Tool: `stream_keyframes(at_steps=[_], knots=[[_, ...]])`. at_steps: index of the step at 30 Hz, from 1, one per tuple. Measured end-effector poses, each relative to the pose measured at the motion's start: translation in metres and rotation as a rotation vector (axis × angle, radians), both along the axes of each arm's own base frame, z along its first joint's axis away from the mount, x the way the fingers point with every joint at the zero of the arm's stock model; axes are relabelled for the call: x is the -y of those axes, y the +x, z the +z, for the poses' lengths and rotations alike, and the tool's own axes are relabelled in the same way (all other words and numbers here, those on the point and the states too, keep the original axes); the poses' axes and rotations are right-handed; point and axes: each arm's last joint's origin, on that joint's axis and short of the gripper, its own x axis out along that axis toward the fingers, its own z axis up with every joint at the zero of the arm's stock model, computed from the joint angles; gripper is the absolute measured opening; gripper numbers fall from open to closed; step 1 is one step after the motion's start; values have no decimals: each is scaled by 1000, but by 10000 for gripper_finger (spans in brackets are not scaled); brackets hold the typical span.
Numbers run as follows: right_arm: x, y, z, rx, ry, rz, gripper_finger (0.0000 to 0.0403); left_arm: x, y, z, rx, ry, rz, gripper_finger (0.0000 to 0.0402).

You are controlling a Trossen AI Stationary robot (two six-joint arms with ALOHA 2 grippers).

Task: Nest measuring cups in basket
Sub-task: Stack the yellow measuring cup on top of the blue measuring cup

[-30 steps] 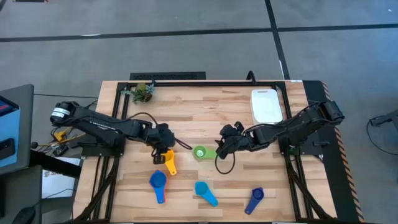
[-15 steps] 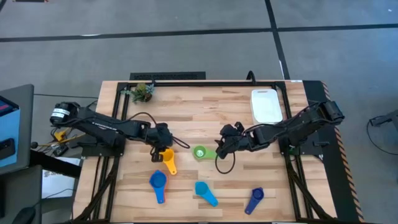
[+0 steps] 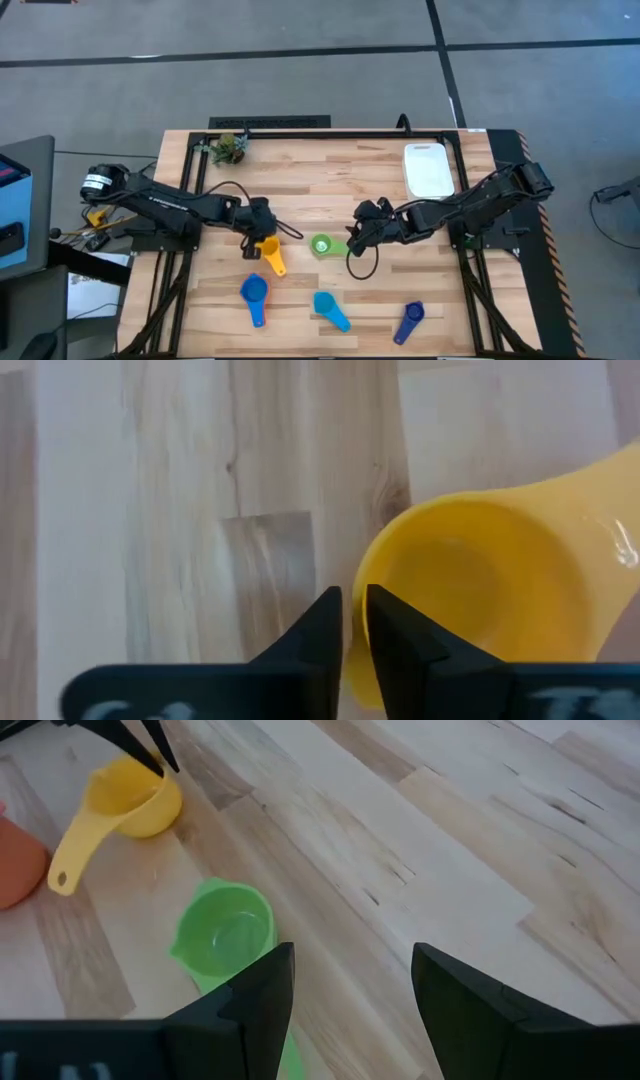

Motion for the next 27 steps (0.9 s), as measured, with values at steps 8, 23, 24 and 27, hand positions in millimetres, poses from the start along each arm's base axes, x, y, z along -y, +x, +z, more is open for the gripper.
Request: stream_keyframes(at_steps=[8,23,24,27], knots=[[-2,0,0,0,4,8,225,5,4,6,22,-22,22,6],[-4,0,0,20,52,-11,225,37,26,103,21,-69,-218,1],[-5,0,0,19,56,-6,225,41,25,107,16,-87,-249,1],[-7,-1,0,12,58,4,225,53,23,115,17,-155,-340,1]])
